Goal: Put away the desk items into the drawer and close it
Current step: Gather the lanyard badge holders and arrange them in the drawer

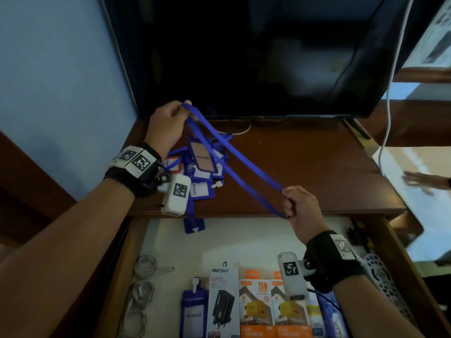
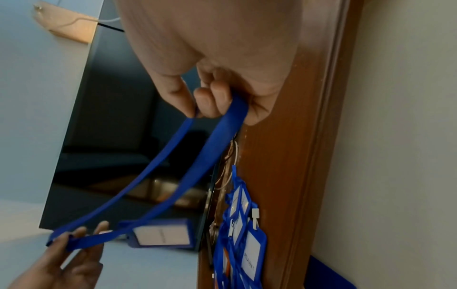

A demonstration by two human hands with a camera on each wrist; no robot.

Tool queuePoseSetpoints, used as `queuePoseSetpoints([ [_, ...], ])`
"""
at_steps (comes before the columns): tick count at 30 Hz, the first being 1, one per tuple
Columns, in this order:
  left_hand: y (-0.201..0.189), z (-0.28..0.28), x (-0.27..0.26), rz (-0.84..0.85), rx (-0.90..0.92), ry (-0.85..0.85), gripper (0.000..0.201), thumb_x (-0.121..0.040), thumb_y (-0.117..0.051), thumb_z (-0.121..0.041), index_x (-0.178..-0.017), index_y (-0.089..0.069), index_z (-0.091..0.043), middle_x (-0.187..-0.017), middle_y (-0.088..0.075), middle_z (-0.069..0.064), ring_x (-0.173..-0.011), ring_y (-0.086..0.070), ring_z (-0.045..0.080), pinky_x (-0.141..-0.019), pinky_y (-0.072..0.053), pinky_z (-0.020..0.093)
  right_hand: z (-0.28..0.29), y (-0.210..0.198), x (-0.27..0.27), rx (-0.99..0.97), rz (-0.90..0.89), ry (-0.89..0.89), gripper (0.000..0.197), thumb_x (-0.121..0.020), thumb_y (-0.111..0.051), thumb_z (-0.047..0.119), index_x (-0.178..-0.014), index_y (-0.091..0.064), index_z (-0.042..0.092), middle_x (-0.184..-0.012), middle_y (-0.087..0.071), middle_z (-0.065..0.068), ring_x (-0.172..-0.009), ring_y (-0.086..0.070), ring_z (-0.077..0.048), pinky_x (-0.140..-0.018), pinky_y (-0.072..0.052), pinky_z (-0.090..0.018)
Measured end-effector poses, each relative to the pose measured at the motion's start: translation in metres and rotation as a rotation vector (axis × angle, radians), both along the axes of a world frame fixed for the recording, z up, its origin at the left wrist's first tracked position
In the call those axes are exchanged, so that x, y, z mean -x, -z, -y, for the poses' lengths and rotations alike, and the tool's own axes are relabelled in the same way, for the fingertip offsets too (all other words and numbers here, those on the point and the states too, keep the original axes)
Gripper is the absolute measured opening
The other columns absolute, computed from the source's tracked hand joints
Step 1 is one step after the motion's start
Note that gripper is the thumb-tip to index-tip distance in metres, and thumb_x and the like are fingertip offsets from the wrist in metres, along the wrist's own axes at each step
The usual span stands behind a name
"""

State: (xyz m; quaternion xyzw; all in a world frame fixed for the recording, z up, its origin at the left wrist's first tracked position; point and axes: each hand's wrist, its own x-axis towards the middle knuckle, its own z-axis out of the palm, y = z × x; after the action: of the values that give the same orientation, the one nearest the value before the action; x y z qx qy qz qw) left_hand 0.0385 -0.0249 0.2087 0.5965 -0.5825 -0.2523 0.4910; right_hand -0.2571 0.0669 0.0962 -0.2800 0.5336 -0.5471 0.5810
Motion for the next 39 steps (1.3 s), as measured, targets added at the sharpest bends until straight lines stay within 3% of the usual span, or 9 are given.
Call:
queuePoseSetpoints([
  [4, -0.003, -0.027, 0.023, -0.071, -0.01, 0.113, 0.034, -0.1, -0.048, -0.031, -0.08, -0.066, -0.01, -0.063, -0.062, 0.003, -0.054, -0.057, 0.007, -0.055, -0.045, 0.016, -0.006, -0.006, -0.014, -0.031, -0.21, -0.076, 0.024, -0.09, -0.054, 0.002, -0.073, -0.06, 0.016, -0.061, -0.057, -0.001, -0.054, -0.047, -0.019, -0.056, -0.033, -0.028],
  [7, 0.008, -0.051, 0.044, -0.084, -0.048, 0.152, 0.031, -0.099, -0.05, -0.029, -0.079, -0.068, -0.013, -0.066, -0.065, -0.004, -0.054, -0.059, 0.005, -0.057, -0.048, 0.017, -0.016, -0.009, -0.027, 0.002, -0.321, -0.175, 0.013, -0.087, -0.066, 0.009, -0.093, -0.064, 0.021, -0.101, -0.065, -0.001, -0.092, -0.06, -0.017, -0.076, -0.044, -0.028],
  [13, 0.035, -0.093, 0.081, -0.139, -0.156, 0.239, 0.031, -0.097, -0.053, -0.028, -0.082, -0.07, -0.008, -0.068, -0.067, -0.004, -0.061, -0.062, 0.01, -0.067, -0.053, 0.025, -0.045, -0.005, -0.048, 0.125, -0.349, -0.404, 0.055, -0.078, -0.077, 0.021, -0.124, -0.052, 0.035, -0.132, -0.053, 0.013, -0.121, -0.049, -0.005, -0.096, -0.043, -0.029],
  [19, 0.058, -0.129, 0.114, -0.256, -0.323, 0.292, 0.029, -0.097, -0.054, -0.027, -0.084, -0.07, -0.006, -0.076, -0.069, 0.012, -0.063, -0.064, 0.011, -0.067, -0.054, 0.022, -0.065, 0.017, -0.046, 0.126, -0.5, -0.535, 0.058, -0.077, -0.079, 0.023, -0.129, -0.053, 0.027, -0.124, -0.062, 0.011, -0.113, -0.056, -0.005, -0.093, -0.047, -0.03],
  [23, 0.067, -0.137, 0.123, -0.37, -0.381, 0.281, 0.028, -0.099, -0.05, -0.021, -0.087, -0.069, -0.004, -0.087, -0.07, 0.01, -0.068, -0.066, 0.008, -0.068, -0.052, 0.016, -0.07, 0.026, -0.04, 0.065, -0.68, -0.551, 0.005, -0.084, -0.07, 0.009, -0.083, -0.067, 0.014, -0.079, -0.068, -0.003, -0.071, -0.06, -0.018, -0.07, -0.046, -0.027],
  [26, 0.072, -0.139, 0.119, -0.399, -0.401, 0.235, 0.023, -0.099, -0.048, -0.013, -0.089, -0.068, -0.011, -0.093, -0.071, 0.0, -0.083, -0.067, 0.005, -0.075, -0.052, 0.017, -0.072, 0.032, -0.033, 0.038, -0.793, -0.553, 0.032, -0.089, -0.064, 0.01, -0.062, -0.049, 0.019, -0.059, -0.051, 0.003, -0.053, -0.044, -0.009, -0.051, -0.032, -0.016],
  [30, 0.088, -0.141, 0.106, -0.362, -0.444, 0.213, 0.028, -0.094, -0.056, -0.013, -0.118, -0.06, -0.028, -0.121, -0.061, -0.012, -0.11, -0.057, 0.004, -0.097, -0.045, 0.03, -0.069, 0.033, -0.026, -0.02, -0.749, -0.472, 0.028, -0.089, -0.065, 0.015, -0.063, -0.056, 0.018, -0.056, -0.054, 0.004, -0.05, -0.048, -0.009, -0.049, -0.034, -0.016],
  [34, 0.108, -0.15, 0.103, -0.255, -0.632, 0.233, 0.051, -0.087, -0.067, -0.027, -0.133, -0.045, -0.035, -0.134, -0.046, -0.018, -0.117, -0.049, 0.006, -0.097, -0.041, 0.032, -0.061, 0.034, -0.022, -0.089, -0.642, -0.345, 0.029, -0.088, -0.065, 0.017, -0.063, -0.051, 0.012, -0.056, -0.052, -0.006, -0.048, -0.047, -0.02, -0.05, -0.037, -0.03],
  [39, 0.12, -0.16, 0.111, -0.377, -0.676, 0.354, 0.043, -0.086, -0.07, -0.026, -0.126, -0.055, -0.026, -0.126, -0.058, -0.011, -0.106, -0.061, 0.007, -0.079, -0.051, 0.019, -0.062, 0.015, -0.026, -0.045, -0.412, -0.305, 0.028, -0.091, -0.062, 0.01, -0.064, -0.055, 0.007, -0.05, -0.051, 0.003, -0.045, -0.046, -0.01, -0.047, -0.038, -0.02],
])
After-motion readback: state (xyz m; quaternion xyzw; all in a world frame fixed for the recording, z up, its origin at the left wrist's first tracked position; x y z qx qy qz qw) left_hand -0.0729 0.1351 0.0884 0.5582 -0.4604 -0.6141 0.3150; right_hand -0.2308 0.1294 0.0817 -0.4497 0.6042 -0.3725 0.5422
